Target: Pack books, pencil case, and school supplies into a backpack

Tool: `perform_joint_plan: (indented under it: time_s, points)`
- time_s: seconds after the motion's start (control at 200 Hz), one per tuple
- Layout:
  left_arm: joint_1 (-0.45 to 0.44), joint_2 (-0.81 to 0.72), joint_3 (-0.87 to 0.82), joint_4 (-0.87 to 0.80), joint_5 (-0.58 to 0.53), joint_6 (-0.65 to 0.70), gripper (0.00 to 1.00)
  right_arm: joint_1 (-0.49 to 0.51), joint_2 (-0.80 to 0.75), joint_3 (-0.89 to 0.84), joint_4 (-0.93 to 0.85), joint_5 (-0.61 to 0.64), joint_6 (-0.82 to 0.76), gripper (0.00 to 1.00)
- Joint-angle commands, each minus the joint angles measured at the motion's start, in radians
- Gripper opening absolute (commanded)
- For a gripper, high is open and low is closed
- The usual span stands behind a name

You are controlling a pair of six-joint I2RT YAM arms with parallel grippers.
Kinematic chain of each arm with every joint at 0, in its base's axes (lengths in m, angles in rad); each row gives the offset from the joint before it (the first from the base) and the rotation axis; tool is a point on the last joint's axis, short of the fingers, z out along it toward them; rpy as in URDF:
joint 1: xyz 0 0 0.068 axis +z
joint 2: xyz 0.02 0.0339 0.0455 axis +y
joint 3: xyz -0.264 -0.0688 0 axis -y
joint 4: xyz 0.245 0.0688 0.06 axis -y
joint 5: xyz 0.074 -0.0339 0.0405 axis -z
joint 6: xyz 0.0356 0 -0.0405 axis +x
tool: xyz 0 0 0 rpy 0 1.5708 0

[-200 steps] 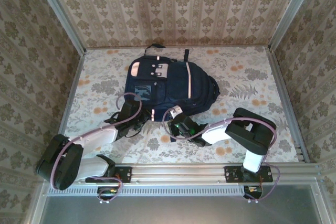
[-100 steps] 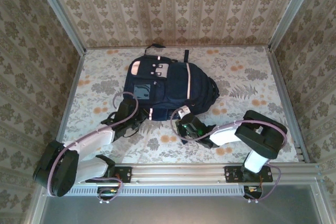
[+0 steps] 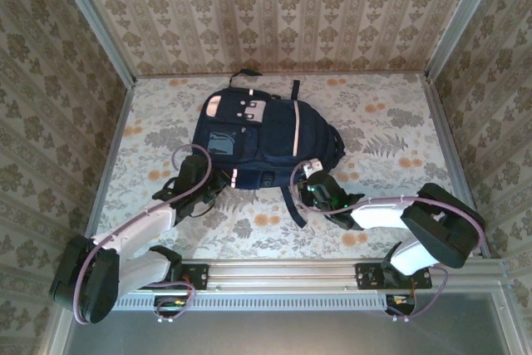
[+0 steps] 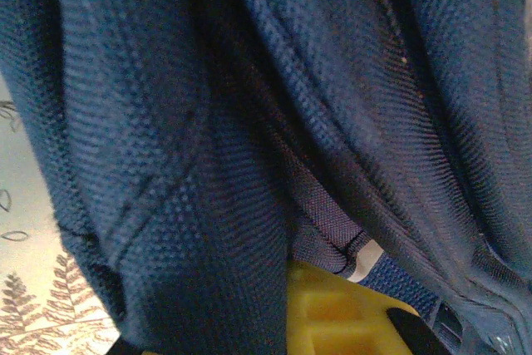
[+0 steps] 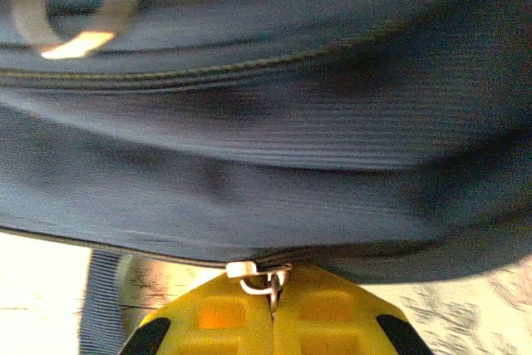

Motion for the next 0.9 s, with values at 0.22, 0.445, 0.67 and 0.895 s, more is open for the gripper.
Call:
perform_joint_plan:
  time_s: [0.22, 0.445, 0.67, 0.895]
  points:
    - [0.051, 0.054, 0.083, -0.087, -0.059, 0.143, 0.12, -0.085, -0.130, -0.013, -0.204, 0.065, 0.031, 0.00]
    - [0.104, 0.349, 0.355, -0.120, 0.086, 0.290, 0.32, 0.063, -0.221, 0.026, -0.293, 0.060, -0.023, 0.00]
    - [0.155, 0.542, 0.540, -0.102, 0.254, 0.262, 0.74, 0.209, -0.220, 0.108, -0.350, 0.032, 0.025, 0.00]
    - [0.079, 0.363, 0.326, -0.002, 0.245, 0.104, 0.76, 0.249, -0.084, 0.153, -0.253, -0.050, 0.116, 0.00]
